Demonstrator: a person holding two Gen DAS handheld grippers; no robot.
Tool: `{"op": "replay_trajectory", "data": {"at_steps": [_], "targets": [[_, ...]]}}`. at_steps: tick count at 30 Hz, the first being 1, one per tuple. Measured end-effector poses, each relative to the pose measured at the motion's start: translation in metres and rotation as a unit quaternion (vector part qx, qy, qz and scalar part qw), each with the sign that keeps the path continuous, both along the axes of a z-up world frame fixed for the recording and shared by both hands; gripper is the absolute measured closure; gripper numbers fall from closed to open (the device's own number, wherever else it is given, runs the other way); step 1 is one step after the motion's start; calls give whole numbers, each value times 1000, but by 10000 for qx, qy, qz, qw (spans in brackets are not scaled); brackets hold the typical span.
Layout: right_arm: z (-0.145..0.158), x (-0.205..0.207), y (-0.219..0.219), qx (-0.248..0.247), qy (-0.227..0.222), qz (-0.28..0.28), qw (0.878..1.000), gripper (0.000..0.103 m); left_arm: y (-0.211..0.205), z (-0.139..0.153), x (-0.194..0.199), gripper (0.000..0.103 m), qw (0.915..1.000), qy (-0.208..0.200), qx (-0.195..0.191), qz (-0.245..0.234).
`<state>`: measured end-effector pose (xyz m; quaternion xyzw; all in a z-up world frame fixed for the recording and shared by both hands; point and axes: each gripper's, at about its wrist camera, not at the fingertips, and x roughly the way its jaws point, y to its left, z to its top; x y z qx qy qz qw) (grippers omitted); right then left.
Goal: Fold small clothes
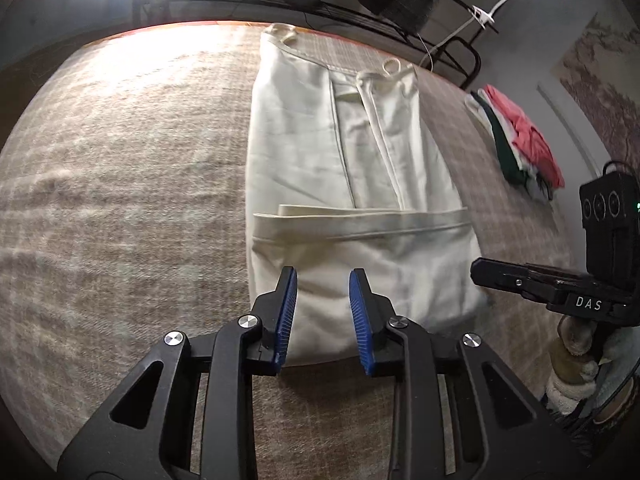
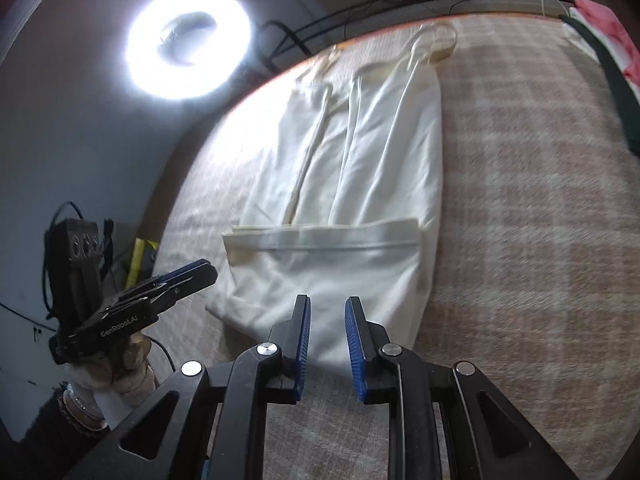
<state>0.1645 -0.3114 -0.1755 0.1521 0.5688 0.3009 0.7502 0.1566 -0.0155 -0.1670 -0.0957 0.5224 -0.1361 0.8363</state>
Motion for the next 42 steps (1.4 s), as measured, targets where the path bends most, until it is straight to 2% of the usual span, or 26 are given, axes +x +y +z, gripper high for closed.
{"op": "replay_trajectory", "data": {"at_steps": [6, 10, 13, 17, 20, 23, 25, 29, 32, 35, 39, 42], "targets": [[-13, 0, 5, -375, 82, 8, 9993, 84, -11, -17, 0, 76, 9992, 69, 367, -130], [-21, -5, 0, -478, 83, -1, 9988, 90, -18, -20, -5, 76, 9966, -143, 721, -372], [-20, -6, -5, -437, 163, -43, 9989, 90, -15, -17, 0, 76, 9978, -82, 619, -242], [-5, -5, -4, -612, -175, 80, 9979, 84, -7, 2, 12, 76, 9971, -420, 626, -85], [7, 4, -11, -471, -335, -44, 9983, 84, -7, 17, 28, 76, 9964, -640, 550, -82], [17, 17, -15, -423, -470, -173, 9978, 79, -13, 27, 49, 76, 9954, -780, 527, -164], [22, 28, -16, -519, -649, -225, 9963, 70, -18, 31, 65, 76, 9961, -751, 407, -240], [22, 58, -18, -736, -845, -303, 9932, 70, -34, 34, 109, 75, 9965, -729, 121, -400], [12, 90, -29, -574, -747, -496, 9943, 70, -47, 31, 141, 65, 9963, -661, -30, -542], [-1, 119, -37, -359, -634, -645, 9953, 68, -60, 18, 177, 65, 9973, -529, -139, -491], [-21, 145, -40, -432, -628, -687, 9947, 68, -73, -2, 214, 65, 9979, -315, -368, -427], [-33, 154, -47, -37, -561, -780, 9954, 68, -86, -15, 225, 65, 9977, -286, -319, -519]]}}
